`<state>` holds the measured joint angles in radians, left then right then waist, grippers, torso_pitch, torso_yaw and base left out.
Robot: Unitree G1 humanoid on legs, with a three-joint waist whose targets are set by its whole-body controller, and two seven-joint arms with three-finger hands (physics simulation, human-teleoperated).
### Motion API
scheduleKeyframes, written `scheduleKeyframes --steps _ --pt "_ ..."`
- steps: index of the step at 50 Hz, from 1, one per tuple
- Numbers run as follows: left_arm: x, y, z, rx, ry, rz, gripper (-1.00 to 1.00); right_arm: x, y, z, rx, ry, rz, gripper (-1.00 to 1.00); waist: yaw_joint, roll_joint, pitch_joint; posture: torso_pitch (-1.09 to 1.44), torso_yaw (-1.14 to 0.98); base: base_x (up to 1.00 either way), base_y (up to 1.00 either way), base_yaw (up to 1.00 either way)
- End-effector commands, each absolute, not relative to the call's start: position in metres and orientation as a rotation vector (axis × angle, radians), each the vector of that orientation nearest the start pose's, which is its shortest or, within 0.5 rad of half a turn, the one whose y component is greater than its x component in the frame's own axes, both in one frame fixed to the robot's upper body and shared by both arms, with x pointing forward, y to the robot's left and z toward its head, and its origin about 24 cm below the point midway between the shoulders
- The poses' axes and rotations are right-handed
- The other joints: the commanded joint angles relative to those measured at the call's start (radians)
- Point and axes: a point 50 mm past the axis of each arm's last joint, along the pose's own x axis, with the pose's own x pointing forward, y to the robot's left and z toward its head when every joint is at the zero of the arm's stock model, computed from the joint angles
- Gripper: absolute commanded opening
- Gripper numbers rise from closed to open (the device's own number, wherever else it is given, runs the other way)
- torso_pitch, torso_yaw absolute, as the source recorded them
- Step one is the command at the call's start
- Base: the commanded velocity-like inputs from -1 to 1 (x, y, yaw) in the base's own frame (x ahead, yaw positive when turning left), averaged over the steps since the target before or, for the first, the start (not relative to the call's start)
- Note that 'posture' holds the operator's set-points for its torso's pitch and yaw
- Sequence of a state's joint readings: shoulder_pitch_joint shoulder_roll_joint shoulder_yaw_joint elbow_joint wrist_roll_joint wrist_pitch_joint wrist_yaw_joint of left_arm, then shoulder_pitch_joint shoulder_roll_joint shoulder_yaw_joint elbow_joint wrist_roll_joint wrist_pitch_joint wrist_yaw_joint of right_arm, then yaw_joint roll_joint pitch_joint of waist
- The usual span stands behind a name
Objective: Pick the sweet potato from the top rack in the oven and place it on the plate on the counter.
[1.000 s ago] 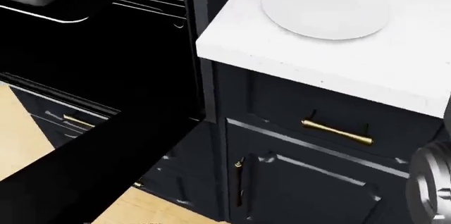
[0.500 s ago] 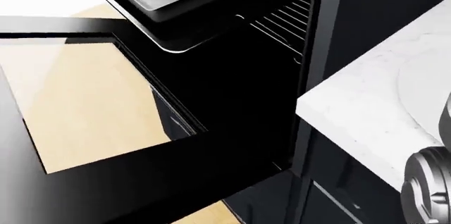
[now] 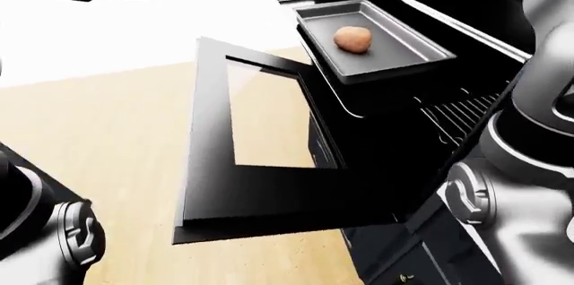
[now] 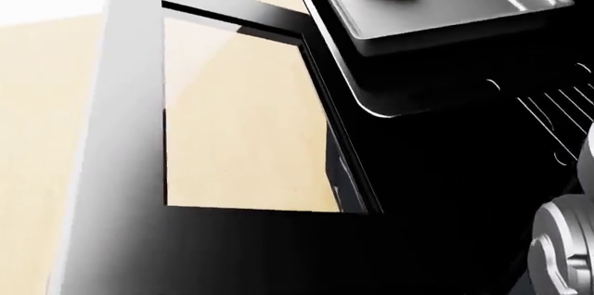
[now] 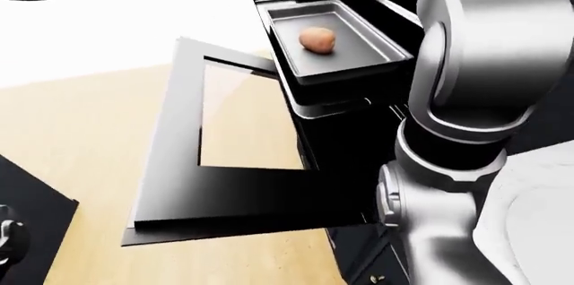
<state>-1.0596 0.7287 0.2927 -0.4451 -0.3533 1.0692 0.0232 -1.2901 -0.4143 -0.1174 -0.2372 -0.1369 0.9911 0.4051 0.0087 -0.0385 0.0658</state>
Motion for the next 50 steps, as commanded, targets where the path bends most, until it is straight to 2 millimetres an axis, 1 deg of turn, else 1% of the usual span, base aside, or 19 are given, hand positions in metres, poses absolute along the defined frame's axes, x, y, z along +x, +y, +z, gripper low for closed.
scheduleKeyframes --steps 1,6,9,11,13,14,16,21,23,26,27,29,30,32,34,37,38,45,50 --pt "0.239 0.228 0.403 0.255 -0.624 0.185 1.0 0.278 -0.144 0.418 -0.412 -0.594 0.165 1.0 0.01 0.0 -0.029 0.0 0.0 0.0 0.0 0.84" --pt "0.238 0.23 0.403 0.257 -0.627 0.189 1.0 0.279 -0.143 0.415 -0.388 -0.569 0.177 1.0 -0.013 0.041 0.004 0.0 0.0 0.0 0.0 0.41" --pt "0.238 0.231 0.403 0.256 -0.626 0.19 1.0 0.28 -0.152 0.419 -0.415 -0.536 0.067 1.0 -0.034 0.109 -0.007 0.0 0.0 0.0 0.0 0.0" --pt "0.238 0.231 0.403 0.257 -0.626 0.192 1.0 0.276 -0.147 0.42 -0.443 -0.523 0.094 1.0 -0.035 0.093 0.008 0.0 0.0 0.0 0.0 0.0" --pt "0.238 0.231 0.403 0.256 -0.629 0.191 1.0 0.276 -0.15 0.425 -0.481 -0.498 0.043 1.0 -0.035 0.086 -0.001 0.0 0.0 0.0 0.0 0.0" --pt "0.238 0.231 0.403 0.252 -0.629 0.189 1.0 0.269 -0.145 0.439 -0.484 -0.531 0.1 1.0 -0.032 0.091 -0.034 0.0 0.0 0.25 0.0 0.0" --pt "0.238 0.232 0.403 0.25 -0.629 0.19 1.0 0.27 -0.144 0.44 -0.489 -0.53 0.114 1.0 -0.03 0.091 -0.009 0.0 0.0 0.3 0.0 0.0" --pt "0.237 0.232 0.402 0.251 -0.63 0.191 1.0 0.269 -0.143 0.439 -0.49 -0.534 0.121 1.0 -0.02 0.07 -0.008 0.0 0.0 0.31 0.0 0.0" --pt "0.237 0.232 0.402 0.253 -0.63 0.19 1.0 0.268 -0.143 0.438 -0.489 -0.533 0.12 1.0 -0.015 0.048 0.001 0.0 0.0 0.32 0.0 0.0" --pt "0.237 0.232 0.403 0.253 -0.631 0.192 1.0 0.269 -0.143 0.437 -0.49 -0.528 0.128 1.0 -0.011 -0.019 -0.007 0.0 0.0 0.32 0.0 0.0" --pt "0.237 0.232 0.403 0.252 -0.632 0.19 1.0 0.269 -0.142 0.439 -0.498 -0.529 0.136 1.0 -0.009 0.012 -0.003 0.0 0.0 0.31 0.0 0.0" --pt "0.238 0.232 0.402 0.252 -0.63 0.192 1.0 0.271 -0.143 0.446 -0.523 -0.502 0.105 1.0 -0.007 0.009 -0.01 0.0 0.0 0.29 0.0 0.0" --pt "0.238 0.232 0.402 0.256 -0.631 0.192 1.0 0.271 -0.143 0.452 -0.521 -0.52 0.106 1.0 -0.007 0.019 0.015 0.0 0.0 0.0 0.0 0.0" --pt "0.238 0.232 0.402 0.255 -0.632 0.191 1.0 0.27 -0.143 0.46 -0.545 -0.492 0.093 1.0 -0.009 0.023 0.001 0.0 0.0 0.0 0.0 0.0" --pt "0.239 0.231 0.401 0.253 -0.632 0.191 1.0 0.266 -0.14 0.463 -0.574 -0.48 0.092 1.0 -0.014 0.038 0.017 0.0 0.0 0.0 0.0 0.0" --pt "0.238 0.232 0.403 0.255 -0.633 0.193 1.0 0.258 -0.138 0.473 -0.621 -0.472 0.076 1.0 -0.033 0.099 0.005 0.0 0.0 0.0 0.0 0.0" --pt "0.238 0.232 0.403 0.256 -0.636 0.194 1.0 0.256 -0.137 0.477 -0.632 -0.467 0.074 1.0 -0.031 0.074 0.02 0.0 0.0 0.0 0.0 0.0" --pt "0.239 0.233 0.404 0.254 -0.634 0.193 1.0 0.259 -0.123 0.502 -0.722 -0.444 0.09 1.0 -0.04 0.077 0.011 0.0 0.0 0.0 0.0 0.0" --pt "0.24 0.234 0.403 0.252 -0.636 0.192 1.0 0.28 -0.117 0.509 -0.813 -0.373 0.131 1.0 -0.042 0.077 0.012 0.0 0.0 0.0 0.0 0.0"
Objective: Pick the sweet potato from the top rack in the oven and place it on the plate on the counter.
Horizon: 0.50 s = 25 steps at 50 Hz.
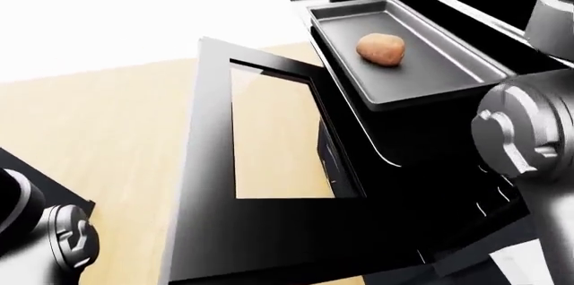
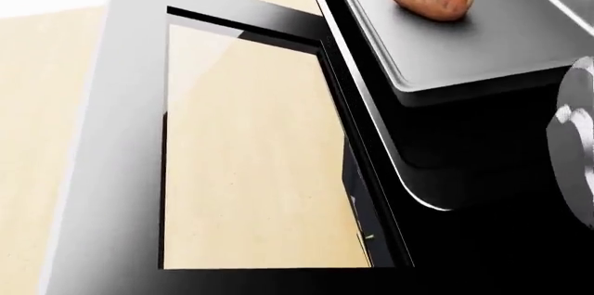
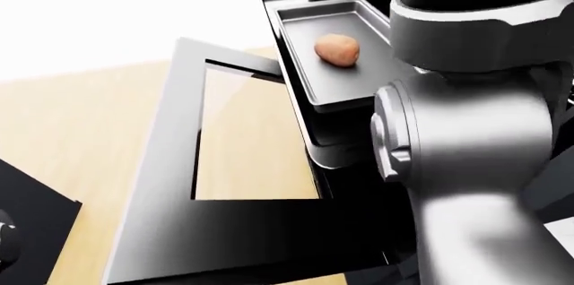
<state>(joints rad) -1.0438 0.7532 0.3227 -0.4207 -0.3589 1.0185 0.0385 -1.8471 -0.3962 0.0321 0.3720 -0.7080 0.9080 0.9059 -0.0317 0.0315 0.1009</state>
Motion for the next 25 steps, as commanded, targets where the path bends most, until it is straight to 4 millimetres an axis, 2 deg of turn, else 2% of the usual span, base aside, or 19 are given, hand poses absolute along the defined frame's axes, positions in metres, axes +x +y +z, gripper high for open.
scheduleKeyframes --steps 1,4,8,10,13,14,16,19,25 --pt "0.241 0.234 0.402 0.254 -0.636 0.192 1.0 0.29 -0.116 0.51 -0.828 -0.352 0.14 1.0 -0.003 0.009 -0.024 0.0 0.0 0.0 0.0 0.0" --pt "0.241 0.232 0.403 0.249 -0.639 0.188 1.0 0.323 -0.109 0.5 -0.96 -0.279 0.18 1.0 -0.007 0.016 -0.027 0.0 0.0 0.0 0.0 0.0" --pt "0.24 0.234 0.402 0.251 -0.639 0.19 1.0 0.35 -0.103 0.484 -1.071 -0.284 0.263 1.0 -0.017 0.026 -0.031 0.0 0.0 0.0 0.0 0.0" --pt "0.239 0.236 0.401 0.251 -0.636 0.196 1.0 0.361 -0.104 0.471 -1.068 -0.263 0.294 1.0 -0.02 0.031 -0.031 0.0 0.0 0.0 0.0 0.0" --pt "0.237 0.236 0.402 0.252 -0.636 0.198 1.0 0.373 -0.105 0.453 -1.052 -0.216 0.293 1.0 -0.023 0.037 -0.031 0.0 0.0 0.0 0.0 0.0" --pt "0.237 0.236 0.401 0.254 -0.634 0.197 1.0 0.375 -0.101 0.449 -1.099 -0.233 0.336 1.0 -0.023 0.038 -0.032 0.0 0.0 0.0 0.0 0.0" --pt "0.236 0.237 0.402 0.254 -0.634 0.197 1.0 0.382 -0.107 0.442 -1.066 -0.211 0.242 1.0 -0.024 0.041 -0.031 0.0 0.0 0.0 0.0 0.0" --pt "0.234 0.238 0.405 0.255 -0.638 0.202 1.0 0.386 -0.102 0.432 -0.948 -0.175 0.296 1.0 -0.024 0.042 -0.034 0.0 0.0 0.0 0.0 0.0" --pt "0.232 0.239 0.407 0.256 -0.639 0.205 1.0 0.394 -0.102 0.416 -1.07 -0.138 0.286 1.0 -0.027 0.043 -0.033 0.0 0.0 0.0 0.0 0.0"
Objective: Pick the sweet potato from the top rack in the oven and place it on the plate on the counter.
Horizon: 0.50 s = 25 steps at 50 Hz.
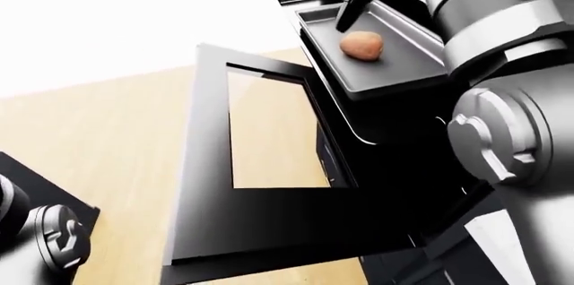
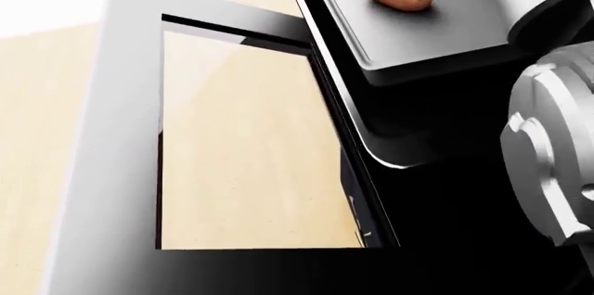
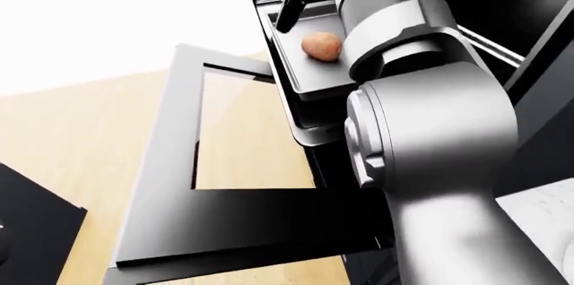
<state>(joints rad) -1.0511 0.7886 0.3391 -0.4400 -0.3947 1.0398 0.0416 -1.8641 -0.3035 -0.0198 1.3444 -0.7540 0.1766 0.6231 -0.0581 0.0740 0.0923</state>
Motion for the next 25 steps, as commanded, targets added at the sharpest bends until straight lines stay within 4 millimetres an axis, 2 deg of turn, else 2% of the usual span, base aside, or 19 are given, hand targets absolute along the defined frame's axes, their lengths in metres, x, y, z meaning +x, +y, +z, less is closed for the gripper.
scheduleKeyframes --steps 1,3,4,5,7,8,11,12,13,14,19,25 --pt "0.2315 0.2388 0.4073 0.26 -0.641 0.206 1.0 0.3948 -0.1038 0.4129 -1.062 -0.118 0.295 1.0 -0.001 0.001 -0.026 0.0 0.0 0.0 0.0 0.0" --pt "0.2318 0.2385 0.4068 0.262 -0.641 0.205 1.0 0.3956 -0.1054 0.4117 -1.027 -0.124 0.302 1.0 0.001 0.001 -0.029 0.0 0.0 0.02 0.0 0.0" --pt "0.2326 0.2384 0.4059 0.26 -0.639 0.206 1.0 0.3962 -0.1069 0.4106 -1.048 -0.119 0.294 1.0 0.007 0.001 -0.057 0.0 0.0 0.25 0.0 0.0" --pt "0.2324 0.2384 0.4056 0.261 -0.639 0.205 1.0 0.3968 -0.1076 0.4101 -1.022 -0.121 0.287 1.0 0.015 -0.001 -0.04 0.0 0.0 0.26 0.0 0.0" --pt "0.2321 0.2389 0.4049 0.26 -0.637 0.206 1.0 0.3969 -0.1061 0.4093 -1.046 -0.122 0.293 1.0 0.022 0.003 -0.031 0.0 0.0 0.36 0.0 0.0" --pt "0.2318 0.2391 0.4046 0.261 -0.636 0.207 1.0 0.3969 -0.1053 0.4088 -1.051 -0.121 0.298 1.0 0.024 0.006 -0.02 0.0 0.0 0.43 0.0 0.0" --pt "0.2312 0.2396 0.404 0.262 -0.636 0.208 1.0 0.396 -0.1052 0.4117 -1.031 -0.128 0.285 1.0 0.02 0.045 -0.03 0.0 0.0 0.36 0.0 0.0" --pt "0.2313 0.2396 0.404 0.26 -0.636 0.209 1.0 0.3959 -0.1041 0.4116 -1.036 -0.131 0.29 1.0 0.021 0.054 -0.019 0.0 0.0 0.0 0.0 0.0" --pt "0.2309 0.2395 0.4042 0.259 -0.638 0.207 1.0 0.3955 -0.1032 0.4126 -1.031 -0.144 0.293 1.0 0.015 0.033 -0.041 0.0 0.0 0.0 0.0 0.0" --pt "0.2308 0.2395 0.4042 0.259 -0.637 0.208 1.0 0.3954 -0.1038 0.413 -1.028 -0.134 0.285 1.0 0.016 0.029 -0.046 0.0 0.0 0.0 0.0 0.0" --pt "0.2304 0.2391 0.4039 0.26 -0.637 0.208 1.0 0.3951 -0.104 0.4135 -1.043 -0.132 0.286 1.0 0.019 -0.001 -0.041 0.0 0.0 0.0 0.0 0.0" --pt "0.2305 0.2382 0.404 0.261 -0.637 0.207 1.0 0.396 -0.1096 0.4131 -1.045 -0.113 0.251 1.0 0.017 -0.008 -0.038 0.0 0.0 0.0 0.0 0.0"
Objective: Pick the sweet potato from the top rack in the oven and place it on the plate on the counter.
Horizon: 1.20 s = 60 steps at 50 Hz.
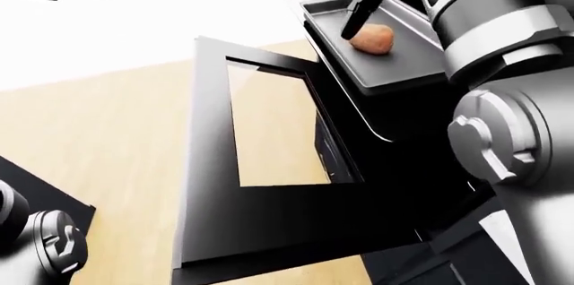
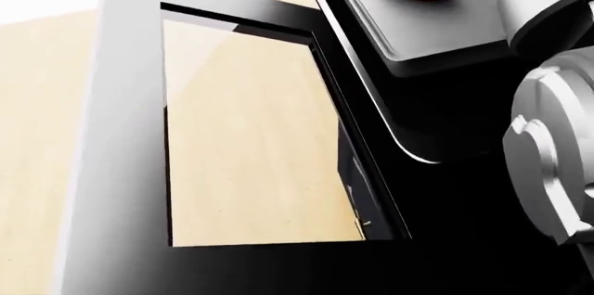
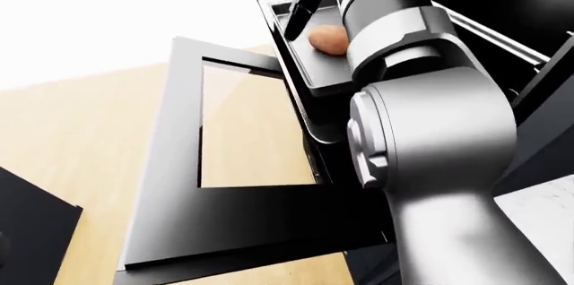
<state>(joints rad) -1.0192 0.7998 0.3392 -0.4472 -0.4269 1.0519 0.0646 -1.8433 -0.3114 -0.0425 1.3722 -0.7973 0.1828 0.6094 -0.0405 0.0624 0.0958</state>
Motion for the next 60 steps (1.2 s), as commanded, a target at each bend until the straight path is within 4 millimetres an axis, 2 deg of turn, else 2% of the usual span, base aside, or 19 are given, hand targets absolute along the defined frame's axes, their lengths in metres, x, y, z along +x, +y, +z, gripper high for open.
scheduleKeyframes --steps 1,13,24,45,54,59,60 --pt "0.23 0.238 0.404 0.26 -0.638 0.206 1.0 0.396 -0.111 0.412 -1.058 -0.106 0.246 1.0 -0.001 0.004 -0.041 0.0 0.0 0.0 0.0 0.0" --pt "0.232 0.238 0.404 0.263 -0.631 0.201 1.0 0.405 -0.12 0.395 -0.911 -0.064 0.196 1.0 -0.003 0.005 -0.038 0.0 0.0 0.0 0.0 0.0" --pt "0.231 0.239 0.399 0.248 -0.612 0.186 1.0 0.411 -0.117 0.379 -0.898 -0.052 0.186 1.0 -0.001 0.006 -0.04 0.0 0.0 0.0 0.0 0.0" --pt "0.226 0.244 0.398 0.256 -0.61 0.197 1.0 0.42 -0.143 0.358 -0.829 -0.027 -0.145 1.0 0.017 -0.003 -0.05 0.0 0.0 0.0 0.0 0.0" --pt "0.224 0.247 0.396 0.259 -0.604 0.205 1.0 0.421 -0.153 0.352 -0.804 -0.001 -0.207 1.0 0.02 -0.005 -0.052 0.0 0.0 0.0 0.0 0.0" --pt "0.224 0.247 0.396 0.257 -0.605 0.206 1.0 0.421 -0.152 0.351 -0.786 0.006 -0.196 1.0 0.021 -0.005 -0.053 0.0 0.0 0.0 0.0 0.0" --pt "0.224 0.247 0.396 0.257 -0.606 0.206 1.0 0.421 -0.153 0.349 -0.786 0.018 -0.191 0.87 0.021 -0.005 -0.053 0.0 0.0 0.0 0.0 0.0"
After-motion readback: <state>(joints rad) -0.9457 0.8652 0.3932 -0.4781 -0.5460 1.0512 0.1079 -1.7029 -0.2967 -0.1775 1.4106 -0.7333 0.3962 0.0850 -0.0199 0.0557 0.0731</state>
